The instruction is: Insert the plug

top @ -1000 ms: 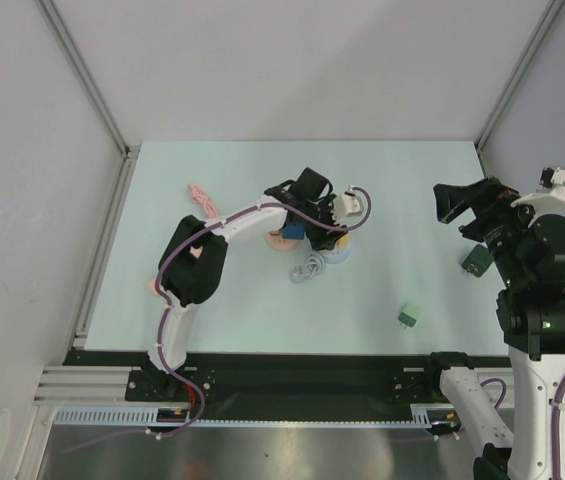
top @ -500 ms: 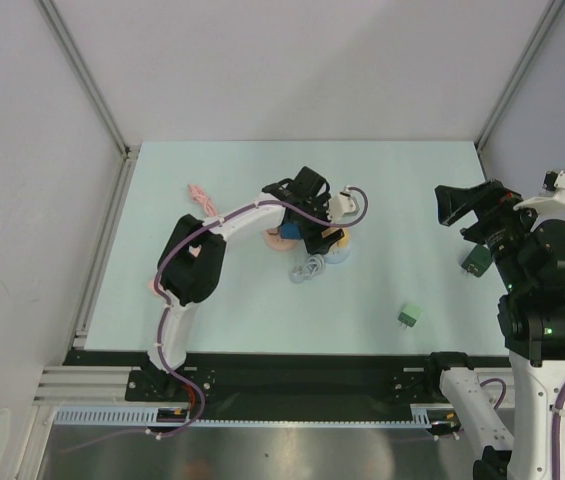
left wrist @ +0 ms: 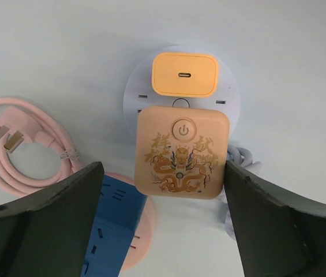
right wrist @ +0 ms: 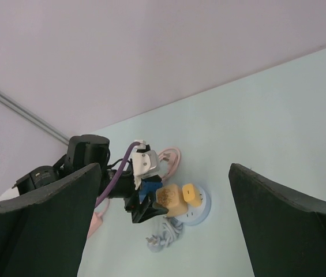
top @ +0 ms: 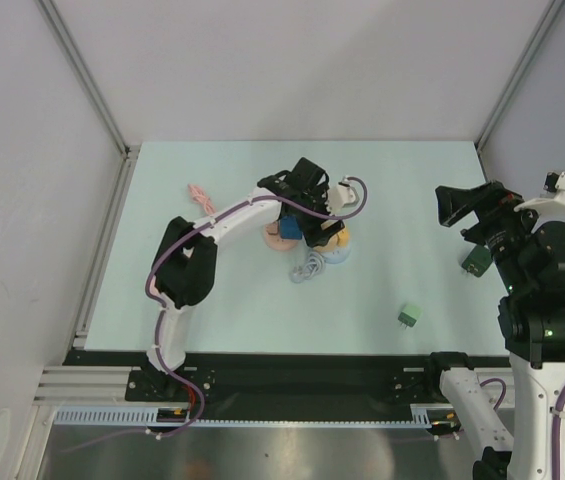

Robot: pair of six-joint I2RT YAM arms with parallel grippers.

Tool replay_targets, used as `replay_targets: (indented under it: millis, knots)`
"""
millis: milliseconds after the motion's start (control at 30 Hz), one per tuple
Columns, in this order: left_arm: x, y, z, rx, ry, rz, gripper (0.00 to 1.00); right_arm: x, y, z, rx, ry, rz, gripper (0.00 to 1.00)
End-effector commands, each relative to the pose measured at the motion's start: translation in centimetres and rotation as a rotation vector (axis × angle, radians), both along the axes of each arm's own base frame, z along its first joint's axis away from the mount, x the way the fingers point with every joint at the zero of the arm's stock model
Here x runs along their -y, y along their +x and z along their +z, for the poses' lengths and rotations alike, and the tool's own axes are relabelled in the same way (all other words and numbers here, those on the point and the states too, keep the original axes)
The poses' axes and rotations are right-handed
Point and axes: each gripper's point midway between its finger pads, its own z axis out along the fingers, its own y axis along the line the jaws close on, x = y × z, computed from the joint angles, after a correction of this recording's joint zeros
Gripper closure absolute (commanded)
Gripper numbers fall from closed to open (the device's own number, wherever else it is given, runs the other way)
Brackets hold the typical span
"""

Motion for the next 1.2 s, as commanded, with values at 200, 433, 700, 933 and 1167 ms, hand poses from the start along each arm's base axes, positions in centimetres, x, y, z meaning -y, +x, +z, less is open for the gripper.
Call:
replay_targets:
  millis: [200,433,700,933,1167]
  knots:
    - [0.6,1.0,8.1,0.158,-0.054,0.075,0.12,-0.5,-1.0,1.6,0.058,0.01,0.025,0.0]
    - [0.8,-0.1,8.3,0.14,-0.06,0.054,0.11,-0.4,-0.9,1.4,0.057,0.011,0.019,0.0]
    - [2.5,-0.6,9.2,0.091,-0.13,0.042,0.92,-0.6,-0.6,1.3,0.057,0.025,0.03,0.0]
    - [1.1,-0.9,1.8,-0.012,0.006,0.096,1.0,-0.6,-0.3,1.1,0.056,0.023,0.03,0.0]
    - [0.3,-2.2,-3.3,-0.08,0.05,0.115,0.99,-0.7,0.2,1.0,0.045,0.028,0.033,0.0]
